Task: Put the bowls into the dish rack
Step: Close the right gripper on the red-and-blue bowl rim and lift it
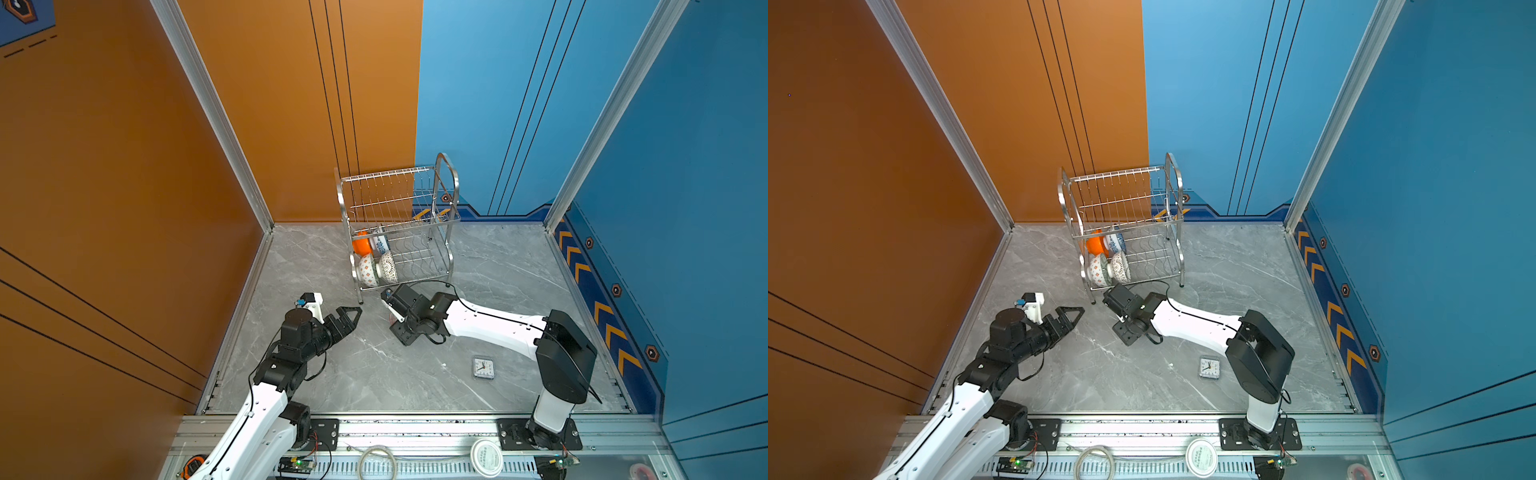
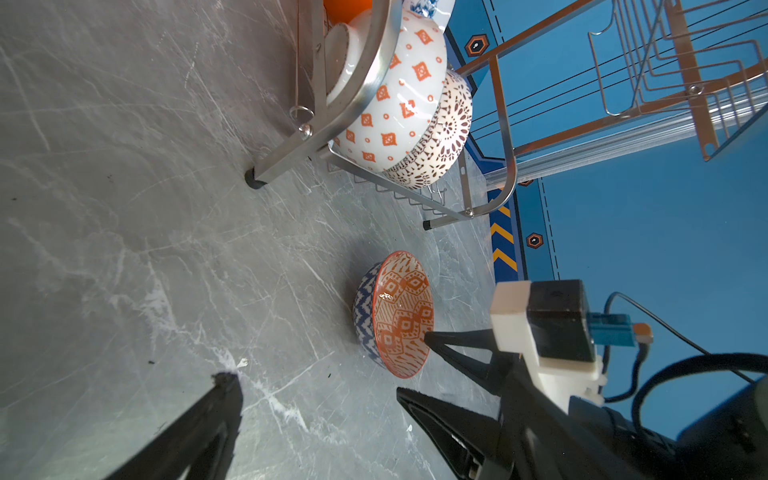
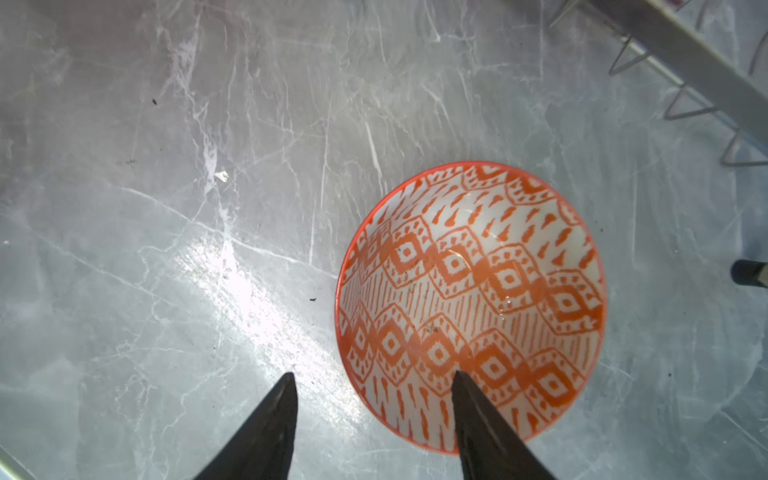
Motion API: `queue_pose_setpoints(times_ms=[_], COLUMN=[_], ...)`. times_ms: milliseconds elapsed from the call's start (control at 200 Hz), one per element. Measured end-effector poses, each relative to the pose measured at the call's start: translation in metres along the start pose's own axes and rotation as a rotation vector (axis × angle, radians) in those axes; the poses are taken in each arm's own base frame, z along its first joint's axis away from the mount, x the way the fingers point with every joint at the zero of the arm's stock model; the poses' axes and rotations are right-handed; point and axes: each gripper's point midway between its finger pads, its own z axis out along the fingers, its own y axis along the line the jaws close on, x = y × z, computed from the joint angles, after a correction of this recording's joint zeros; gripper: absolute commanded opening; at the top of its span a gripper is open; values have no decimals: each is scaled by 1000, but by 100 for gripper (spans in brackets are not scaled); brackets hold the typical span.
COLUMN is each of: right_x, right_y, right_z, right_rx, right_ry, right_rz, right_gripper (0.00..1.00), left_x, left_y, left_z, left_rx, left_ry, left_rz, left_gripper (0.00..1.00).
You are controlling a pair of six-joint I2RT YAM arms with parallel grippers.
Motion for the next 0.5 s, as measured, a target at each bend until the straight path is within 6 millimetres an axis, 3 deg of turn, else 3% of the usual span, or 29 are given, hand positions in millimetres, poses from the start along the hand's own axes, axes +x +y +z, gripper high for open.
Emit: queue_pose_setpoints(times_ms=[185,500], right_x=[7,24], right_y=[8,9], right_z=[6,36], right_rx=[-5,13], right_ry=[21,103], right_rz=[-29,-65], right_gripper=[53,37], left_x=[1,1], left_y=[3,3], left_z=[3,3], left_rx=[-12,-12], left_ry=[9,9], left_rz=[-5,-5], left_gripper=[98,98])
